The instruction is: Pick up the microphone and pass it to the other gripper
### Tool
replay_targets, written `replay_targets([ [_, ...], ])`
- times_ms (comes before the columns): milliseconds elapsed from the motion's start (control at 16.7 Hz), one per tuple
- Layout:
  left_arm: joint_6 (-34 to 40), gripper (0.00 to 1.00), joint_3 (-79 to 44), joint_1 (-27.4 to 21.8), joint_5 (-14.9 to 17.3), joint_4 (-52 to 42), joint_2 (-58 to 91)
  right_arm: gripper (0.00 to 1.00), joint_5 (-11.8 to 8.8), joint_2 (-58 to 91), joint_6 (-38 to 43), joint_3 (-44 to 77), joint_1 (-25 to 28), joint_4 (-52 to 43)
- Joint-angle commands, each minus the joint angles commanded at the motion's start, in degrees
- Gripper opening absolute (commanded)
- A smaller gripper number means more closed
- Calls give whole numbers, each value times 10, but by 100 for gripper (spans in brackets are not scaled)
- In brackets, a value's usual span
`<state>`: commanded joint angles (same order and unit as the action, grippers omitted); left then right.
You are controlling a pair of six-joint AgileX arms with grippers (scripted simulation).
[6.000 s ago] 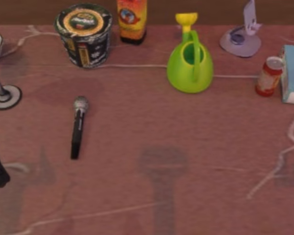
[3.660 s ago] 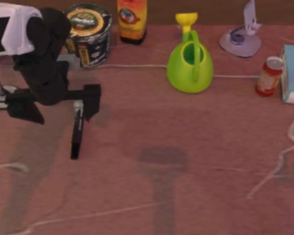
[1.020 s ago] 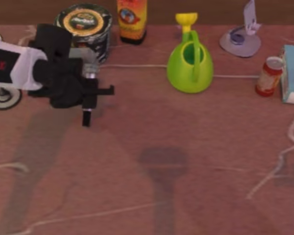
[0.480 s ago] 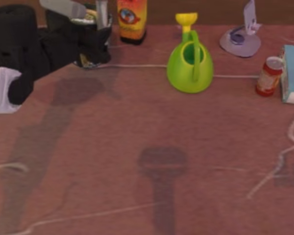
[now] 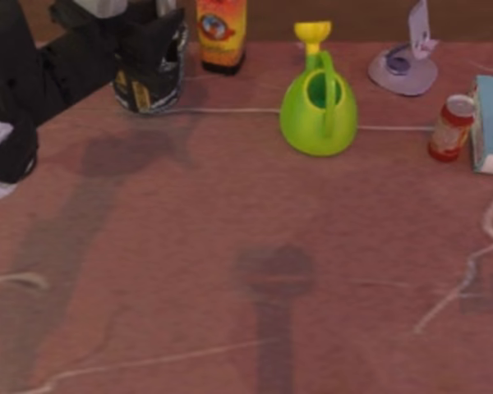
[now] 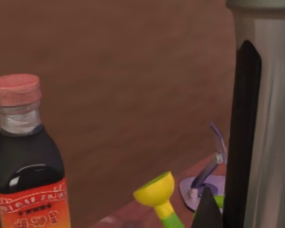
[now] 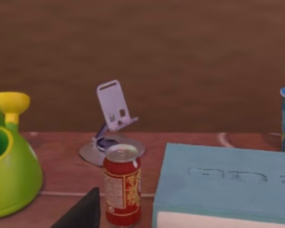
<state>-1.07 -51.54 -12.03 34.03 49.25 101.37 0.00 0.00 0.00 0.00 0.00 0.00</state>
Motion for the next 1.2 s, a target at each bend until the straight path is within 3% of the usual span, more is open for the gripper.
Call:
replay_targets([
  [180,0,0,-2,-5,-3,-2,1,100,0,0,0,0,0,0],
  [300,1,0,3,-25,-24,-5,-11,100,0,0,0,0,0,0],
  [480,3,0,20,-87,-88,-16,-48,100,0,0,0,0,0,0],
  [720,7,0,49,-190,-201,-35,-108,100,0,0,0,0,0,0],
  [840,8,0,59,-227,-239,-41,-133,100,0,0,0,0,0,0],
  [960,8,0,63,-242,-253,-44,-144,100,0,0,0,0,0,0],
  [1200,8,0,61,-240,-252,-43,-143,100,0,0,0,0,0,0],
])
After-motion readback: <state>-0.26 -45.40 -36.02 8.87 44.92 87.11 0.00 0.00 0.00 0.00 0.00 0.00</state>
